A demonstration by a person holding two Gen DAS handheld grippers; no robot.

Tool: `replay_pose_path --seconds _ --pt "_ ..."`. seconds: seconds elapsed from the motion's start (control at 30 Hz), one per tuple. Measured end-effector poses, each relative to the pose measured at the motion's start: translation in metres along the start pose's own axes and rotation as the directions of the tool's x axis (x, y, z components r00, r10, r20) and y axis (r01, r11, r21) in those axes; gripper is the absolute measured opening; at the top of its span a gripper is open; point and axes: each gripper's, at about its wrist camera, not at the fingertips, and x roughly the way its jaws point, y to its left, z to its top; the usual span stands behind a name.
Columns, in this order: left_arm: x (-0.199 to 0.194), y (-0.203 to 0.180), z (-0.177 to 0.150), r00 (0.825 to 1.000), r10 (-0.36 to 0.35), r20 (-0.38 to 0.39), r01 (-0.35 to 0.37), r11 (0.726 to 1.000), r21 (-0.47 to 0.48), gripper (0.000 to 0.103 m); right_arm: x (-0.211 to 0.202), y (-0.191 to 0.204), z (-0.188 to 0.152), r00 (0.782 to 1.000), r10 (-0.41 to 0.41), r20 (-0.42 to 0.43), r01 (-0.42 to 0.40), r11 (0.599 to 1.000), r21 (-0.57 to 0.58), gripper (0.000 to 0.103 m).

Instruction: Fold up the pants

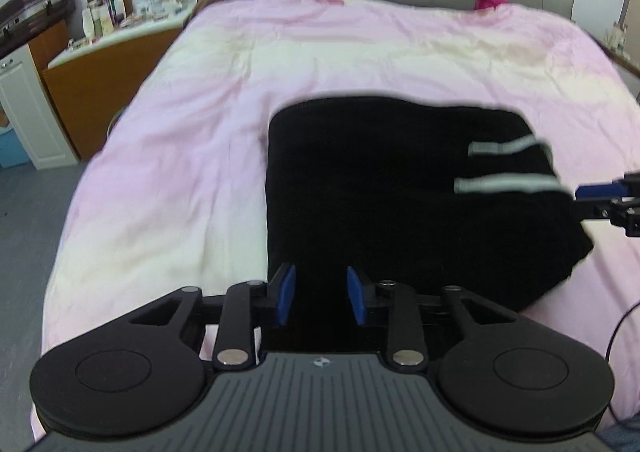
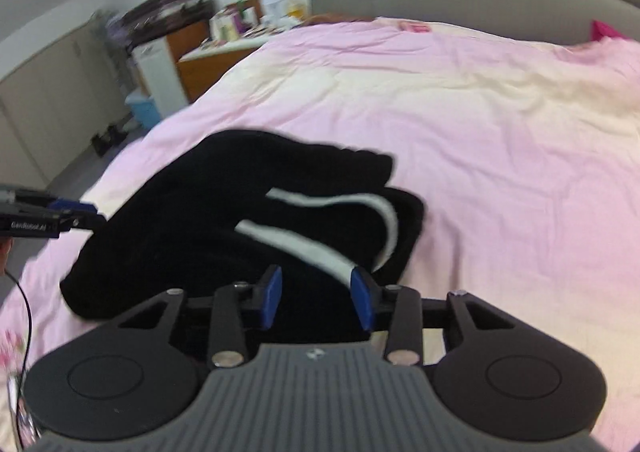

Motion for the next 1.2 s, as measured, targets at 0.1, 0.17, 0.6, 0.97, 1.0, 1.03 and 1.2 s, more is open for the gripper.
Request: replay_pose_path --seconds 0.1,0.17,0.6,0.97,1.0,1.03,1.2 --pt "0.014 0.002 -0.017 0.998 0.046 -0.037 -0.046 0.999 -0.001 0.035 0.028 0.008 -0.017 0.996 -0.049 -0.078 0.046 0.998 -0.042 0.036" --pt "0.025 0.002 -0.025 0.996 0.058 -0.073 -0.057 0.998 0.008 0.036 0.042 -0.003 -0.026 0.994 -0.036 -0.105 0.038 0.999 0.024 0.036" --pt "-0.112 -0.036 0.026 0.979 0.167 0.117 -0.172 0.985 0.032 0.040 -0.048 0.007 0.021 0.999 0.000 -0.048 0.000 1.000 0.015 0.052" --pt "-0.255 -0.136 0.000 0.857 0.273 0.438 -0.298 0.955 -0.012 0.091 -0.243 0.040 0.016 0.944 -0.082 0.320 0.101 0.994 -0.045 0.095" --pt "-0.260 -0.144 -0.004 0.843 0.281 0.458 -0.313 0.950 -0.007 0.091 -0.255 0.043 0.008 0.936 -0.087 0.340 0.109 0.993 -0.046 0.096" --pt "-0.265 -0.154 -0.012 0.827 0.297 0.477 -0.335 0.942 -0.005 0.091 -0.269 0.045 0.000 0.928 -0.095 0.361 0.118 0.992 -0.041 0.097" --pt "-0.272 -0.188 -0.038 0.794 0.354 0.494 -0.399 0.917 -0.016 0.092 -0.315 0.054 -0.049 0.896 -0.136 0.422 0.149 0.989 0.002 0.098"
